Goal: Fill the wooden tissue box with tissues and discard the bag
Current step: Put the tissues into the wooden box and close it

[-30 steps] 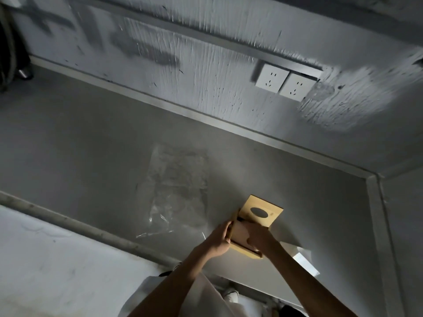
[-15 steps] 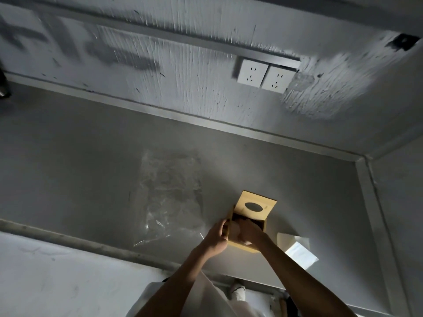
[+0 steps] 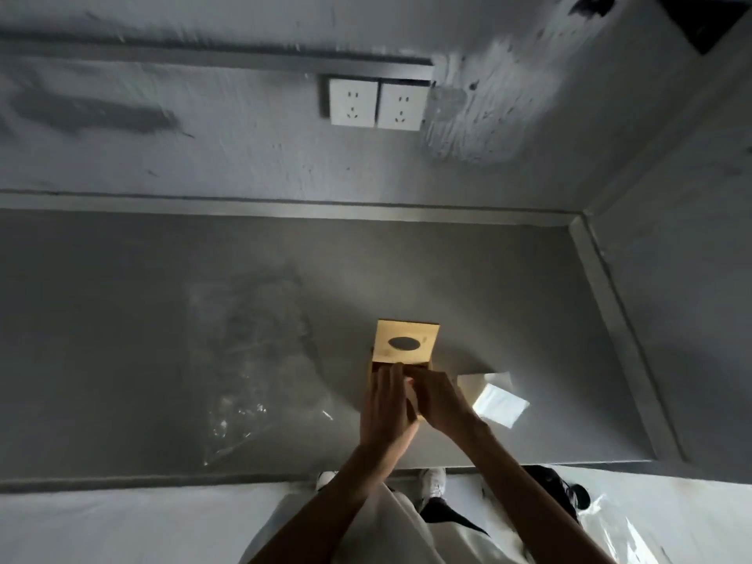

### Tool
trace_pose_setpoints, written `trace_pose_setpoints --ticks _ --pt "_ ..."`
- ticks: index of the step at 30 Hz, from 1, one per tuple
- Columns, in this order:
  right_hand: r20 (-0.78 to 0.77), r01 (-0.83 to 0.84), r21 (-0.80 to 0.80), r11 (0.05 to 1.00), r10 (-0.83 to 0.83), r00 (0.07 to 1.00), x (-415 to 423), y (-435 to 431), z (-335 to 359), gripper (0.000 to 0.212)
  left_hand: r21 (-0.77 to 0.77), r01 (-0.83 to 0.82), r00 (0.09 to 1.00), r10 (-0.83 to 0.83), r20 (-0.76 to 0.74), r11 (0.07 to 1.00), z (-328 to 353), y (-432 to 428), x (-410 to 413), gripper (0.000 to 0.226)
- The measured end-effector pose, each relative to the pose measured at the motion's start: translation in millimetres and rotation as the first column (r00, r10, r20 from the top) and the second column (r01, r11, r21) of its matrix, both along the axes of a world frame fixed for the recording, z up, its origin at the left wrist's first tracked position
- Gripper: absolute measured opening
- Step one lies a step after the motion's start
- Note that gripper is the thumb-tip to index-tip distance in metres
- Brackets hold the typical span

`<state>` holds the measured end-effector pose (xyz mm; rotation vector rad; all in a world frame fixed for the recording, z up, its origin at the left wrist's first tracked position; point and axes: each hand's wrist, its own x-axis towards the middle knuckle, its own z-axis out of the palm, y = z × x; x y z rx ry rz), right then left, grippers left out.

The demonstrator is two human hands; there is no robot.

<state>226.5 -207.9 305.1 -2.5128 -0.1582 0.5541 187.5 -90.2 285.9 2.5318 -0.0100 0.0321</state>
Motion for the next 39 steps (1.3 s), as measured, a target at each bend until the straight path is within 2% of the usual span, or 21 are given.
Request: trace_pose_setpoints --ticks 1,3,5,6,7,8,9,10,13,16,19,21,24,29,31,32,34,36,37,38,39 --pt "0.114 0.109 0.012 0.994 -0.109 0.987 -4.9 -19.2 3.3 0.032 0.011 0.051 0.995 -0.052 0.088 0.999 -11.9 -15.1 1.6 0.047" --pt "0.267 0.371 0.044 0.928 -0.369 0.89 -16.0 -64.8 4.1 0.03 -0.116 0.121 0.993 -0.12 0.013 0.986 -0.2 -45.1 5.1 0.033" --pt "0.228 0.562 0.04 0.826 -0.555 0.8 -25.3 -116.8 -5.3 0.029 -0.182 0.101 0.993 -0.112 -0.047 0.978 -3.5 -78.6 12.7 0.03" --pt "0.163 0.601 -0.014 0.799 -0.592 0.79 -30.1 -140.0 -13.0 0.031 -0.192 0.092 0.986 -0.116 -0.118 0.977 -4.0 -91.8 17.6 0.03" --pt "0.071 0.617 -0.06 0.785 -0.613 0.787 -32.6 -162.6 -22.1 0.035 -0.198 0.098 0.975 -0.134 -0.175 0.975 -11.5 -106.0 23.8 0.039" --pt "-0.029 0.624 -0.064 0.779 -0.626 0.779 -32.4 -180.2 -32.5 0.039 -0.189 0.123 0.953 -0.169 -0.25 0.974 -17.9 -117.6 30.7 0.057" --pt "-0.116 0.631 -0.037 0.775 -0.63 0.768 -30.0 -189.5 -44.3 0.042 -0.184 0.148 0.928 -0.201 -0.314 0.972 -27.3 -124.7 36.7 0.073" --pt "-0.174 0.635 -0.01 0.773 -0.626 0.76 -26.1 -197.5 -55.2 0.042 -0.157 0.155 0.9 -0.205 -0.384 0.975 -34.9 -130.9 43.0 0.074" --pt "-0.235 0.654 0.082 0.752 -0.623 0.746 -17.2 -210.4 -72.3 0.031 -0.102 0.101 0.909 -0.134 -0.394 0.99 -55.9 -144.9 54.0 0.034" --pt "-0.133 0.643 0.185 0.743 -0.629 0.766 -11.7 -214.0 -65.3 0.025 -0.122 -0.015 0.932 -0.03 -0.362 0.992 -65.2 -150.7 59.1 0.017" --pt "-0.077 0.585 0.267 0.766 -0.588 0.805 -4.4 -216.7 -64.7 0.028 -0.09 -0.112 0.928 0.071 -0.366 0.99 -67.6 -150.5 63.2 0.016" --pt "-0.172 0.582 0.275 0.765 -0.557 0.813 1.0 -220.4 -72.6 0.032 -0.021 -0.135 0.929 0.119 -0.35 0.991 -66.6 -152.1 62.8 0.019" --pt "-0.362 0.617 0.247 0.747 -0.519 0.774 10.8 -218.2 -78.0 0.038 0.049 -0.17 0.913 0.176 -0.369 0.984 -69.0 -158.4 59.3 0.023" --pt "-0.654 0.726 0.32 0.609 -0.412 0.634 22.5 -217.1 -70.6 0.065 0.078 -0.194 0.81 0.204 -0.549 0.978 -74.3 -165.3 50.5 0.034" --pt "-0.658 0.7 0.329 0.634 -0.379 0.651 23.7 -219.2 -71.1 0.071 0.031 -0.253 0.779 0.222 -0.586 0.967 -77.1 -164.5 47.4 0.04" --pt "-0.645 0.679 0.333 0.655 -0.367 0.67 23.6 -219.1 -70.1 0.069 0.02 -0.23 0.772 0.195 -0.606 0.973 -80.0 -164.7 47.6 0.041" --pt "-0.628 0.658 0.348 0.667 -0.355 0.692 21.8 -219.1 -69.3 0.054 -0.008 -0.301 0.736 0.227 -0.637 0.954 -95.6 -163.6 50.5 0.039" --pt "-0.613 0.646 0.371 0.667 -0.347 0.71 20.7 -220.3 -74.9 0.062 -0.098 -0.37 0.701 0.208 -0.682 0.924 -96.8 -161.9 52.4 0.028" --pt "-0.607 0.643 0.368 0.671 -0.351 0.713 20.5 -220.7 -76.5 0.068 -0.143 -0.393 0.689 0.188 -0.699 0.908 -95.7 -160.8 51.8 0.015" --pt "-0.599 0.635 0.36 0.684 -0.353 0.719 20.9 -221.0 -77.1 0.071 -0.137 -0.357 0.704 0.17 -0.689 0.924 -88.1 -159.3 51.2 0.004" --pt "-0.604 0.633 0.362 0.684 -0.345 0.718 22.3 -221.5 -75.5 0.073 -0.161 -0.383 0.688 0.164 -0.707 0.91 -82.8 -158.0 51.5 0.005"
